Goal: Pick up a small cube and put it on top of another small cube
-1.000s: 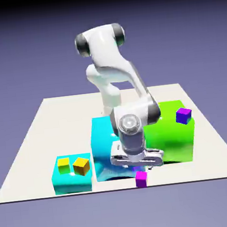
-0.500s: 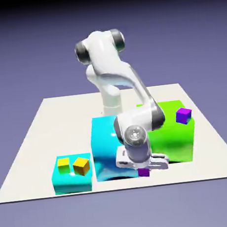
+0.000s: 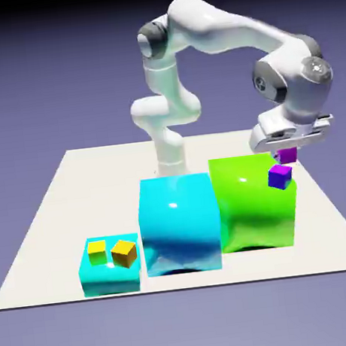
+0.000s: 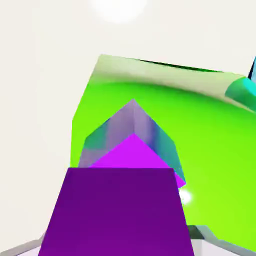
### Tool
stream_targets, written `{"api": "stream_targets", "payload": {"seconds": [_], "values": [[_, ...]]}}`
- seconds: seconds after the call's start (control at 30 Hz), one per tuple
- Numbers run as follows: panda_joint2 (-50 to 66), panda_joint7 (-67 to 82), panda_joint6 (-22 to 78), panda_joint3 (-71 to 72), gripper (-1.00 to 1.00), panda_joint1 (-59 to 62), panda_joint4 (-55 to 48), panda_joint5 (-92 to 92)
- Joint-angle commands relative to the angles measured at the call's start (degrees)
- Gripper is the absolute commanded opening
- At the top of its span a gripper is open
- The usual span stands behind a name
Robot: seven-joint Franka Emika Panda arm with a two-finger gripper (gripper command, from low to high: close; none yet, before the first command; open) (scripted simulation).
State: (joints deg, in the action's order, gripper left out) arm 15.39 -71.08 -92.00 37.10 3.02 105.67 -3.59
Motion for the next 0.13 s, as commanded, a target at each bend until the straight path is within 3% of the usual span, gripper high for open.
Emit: {"api": "stream_targets", "payload": {"seconds": [0.0,0.1], "values": [[0.0,-0.01,0.03,0.0,1.0,0.0,0.0,0.11],[0.7,-0.46,3.56,-0.02,1.0,-0.24,-4.15,0.42]]}}
